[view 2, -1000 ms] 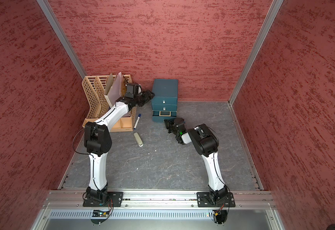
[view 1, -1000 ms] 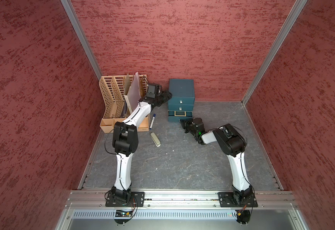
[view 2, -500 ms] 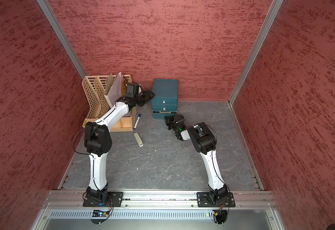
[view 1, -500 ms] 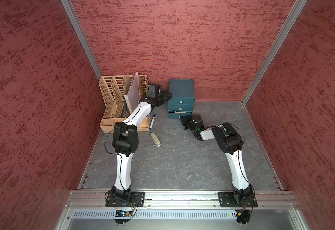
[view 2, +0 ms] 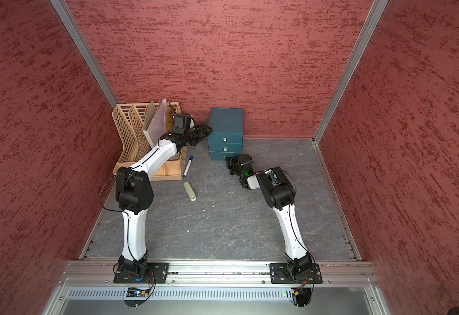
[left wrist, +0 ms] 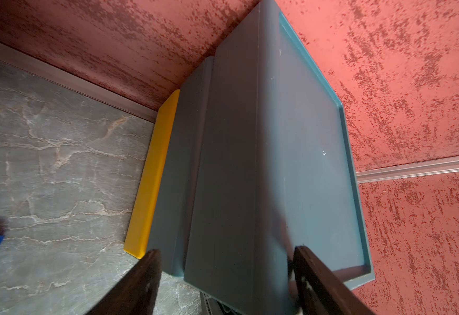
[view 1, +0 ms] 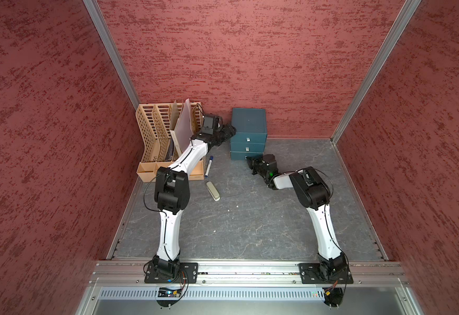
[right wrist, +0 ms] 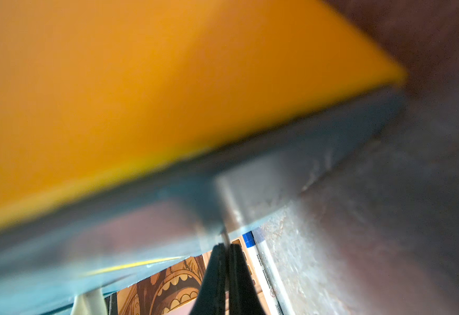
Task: Place the brooch boxes into the drawer by color
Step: Close the drawer in the storage box.
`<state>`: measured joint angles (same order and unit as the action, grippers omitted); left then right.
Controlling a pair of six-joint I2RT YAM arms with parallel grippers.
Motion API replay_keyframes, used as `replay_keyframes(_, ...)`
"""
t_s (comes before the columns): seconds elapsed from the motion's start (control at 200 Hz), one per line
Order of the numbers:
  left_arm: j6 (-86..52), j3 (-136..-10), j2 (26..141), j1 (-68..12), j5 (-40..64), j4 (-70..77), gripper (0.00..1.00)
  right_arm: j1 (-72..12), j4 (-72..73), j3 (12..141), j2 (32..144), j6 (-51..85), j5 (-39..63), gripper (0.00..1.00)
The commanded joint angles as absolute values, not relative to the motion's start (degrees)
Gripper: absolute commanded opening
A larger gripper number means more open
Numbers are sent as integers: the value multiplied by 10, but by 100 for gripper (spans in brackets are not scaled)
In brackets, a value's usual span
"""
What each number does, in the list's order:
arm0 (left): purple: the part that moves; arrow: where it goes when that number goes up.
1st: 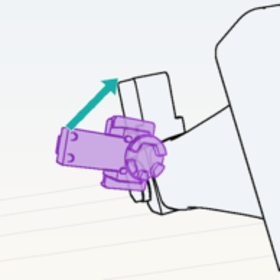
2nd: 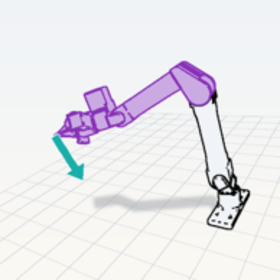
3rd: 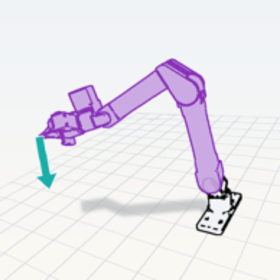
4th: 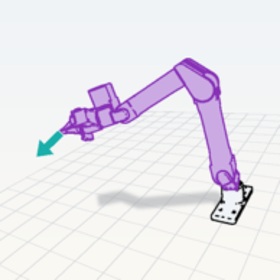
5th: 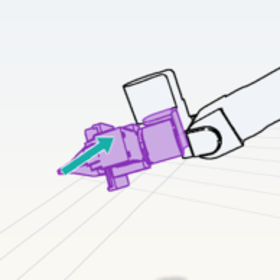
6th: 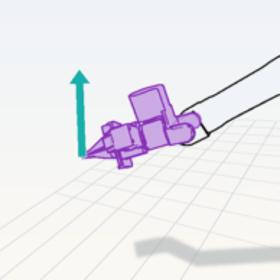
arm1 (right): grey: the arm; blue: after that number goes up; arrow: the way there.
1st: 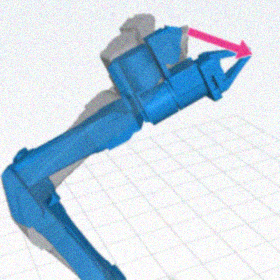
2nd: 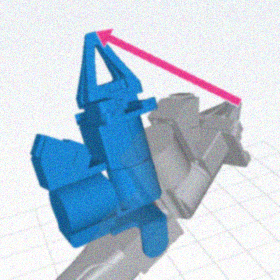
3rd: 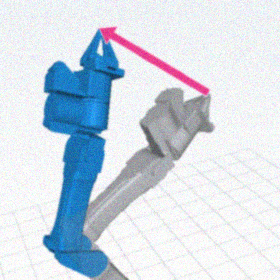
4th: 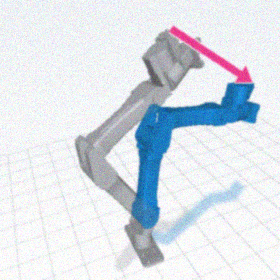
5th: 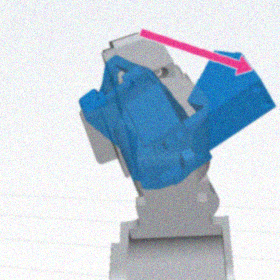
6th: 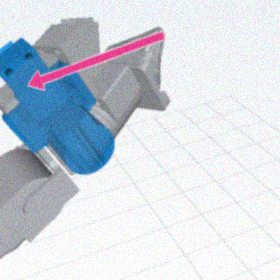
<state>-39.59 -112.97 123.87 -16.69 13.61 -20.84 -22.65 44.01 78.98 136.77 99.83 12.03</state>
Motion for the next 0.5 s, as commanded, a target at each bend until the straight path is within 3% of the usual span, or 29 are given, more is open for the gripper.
replay_keyframes(0.0, -386, -1136, 1238, -178, 136, -255, 79, -213, 408, 803, 1389, 1021, 97, 0)
replay_keyframes(0.245, -386, -1136, 1237, -178, 136, -257, 79, -211, 407, 801, 1394, 1026, 99, 0)
replay_keyframes(0.411, -388, -1136, 1232, -179, 137, -254, 79, -213, 423, 764, 1365, 1026, 91, 33)
replay_keyframes(0.496, -392, -1139, 1229, -179, 141, -250, 80, -215, 431, 734, 1332, 1019, 86, 44)
